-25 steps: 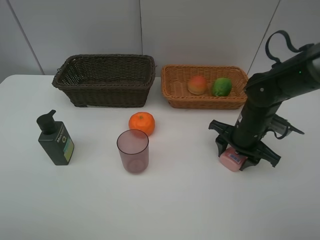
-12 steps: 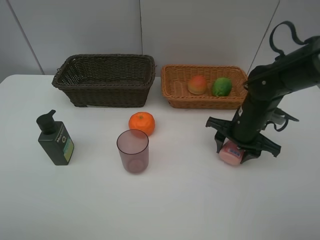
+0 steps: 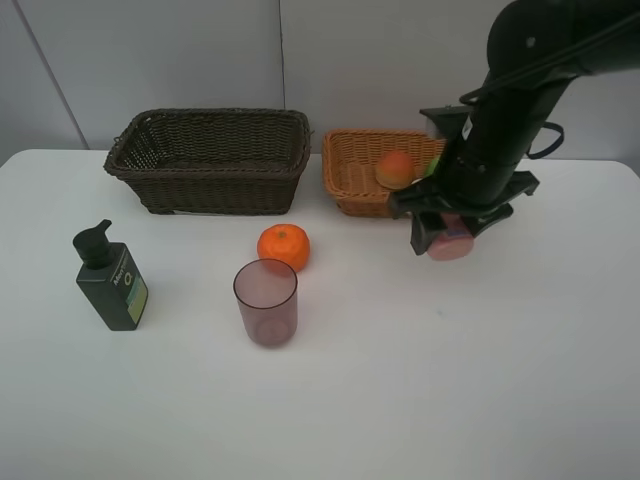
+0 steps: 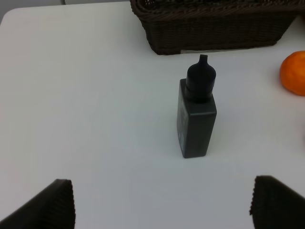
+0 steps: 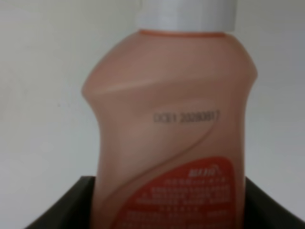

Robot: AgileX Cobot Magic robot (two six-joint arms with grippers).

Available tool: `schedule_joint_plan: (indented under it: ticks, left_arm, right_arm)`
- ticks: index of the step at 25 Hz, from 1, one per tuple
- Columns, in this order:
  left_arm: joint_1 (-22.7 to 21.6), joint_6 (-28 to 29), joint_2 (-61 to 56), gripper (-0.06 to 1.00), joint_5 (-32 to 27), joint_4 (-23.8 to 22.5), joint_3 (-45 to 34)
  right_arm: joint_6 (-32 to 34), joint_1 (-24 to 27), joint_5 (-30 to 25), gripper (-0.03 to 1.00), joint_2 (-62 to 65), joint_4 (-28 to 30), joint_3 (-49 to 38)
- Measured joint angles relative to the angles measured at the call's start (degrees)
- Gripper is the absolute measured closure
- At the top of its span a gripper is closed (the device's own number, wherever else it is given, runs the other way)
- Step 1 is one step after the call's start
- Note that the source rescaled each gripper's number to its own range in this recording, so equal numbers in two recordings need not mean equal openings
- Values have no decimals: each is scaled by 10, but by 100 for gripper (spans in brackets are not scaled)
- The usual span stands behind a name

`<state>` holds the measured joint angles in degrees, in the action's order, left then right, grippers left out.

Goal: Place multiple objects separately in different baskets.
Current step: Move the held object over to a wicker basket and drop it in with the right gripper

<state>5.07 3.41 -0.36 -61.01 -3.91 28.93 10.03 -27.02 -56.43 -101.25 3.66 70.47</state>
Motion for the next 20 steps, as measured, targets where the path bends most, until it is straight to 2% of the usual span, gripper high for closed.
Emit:
schedule_joint_plan:
  ticks: [3,7,12,16,20]
  left_arm:
    - [0,0,0,-2,0,0,0]
    - [0,0,0,-2,0,0,0]
    - [0,0,0,-2,0,0,0]
    - [0,0,0,-2,0,0,0]
    - [0,0,0,-2,0,0,0]
  right_arm:
    - [-37,-24,-44,96,-35,0,78]
    - [-52,-60,-82,96,-97,0,195]
    - [-62,-95,-85,96,-181,-1,360]
    - [-64,-108,-20,96,-227,1,455]
    - [-64,-109,120,96,-245,1,470]
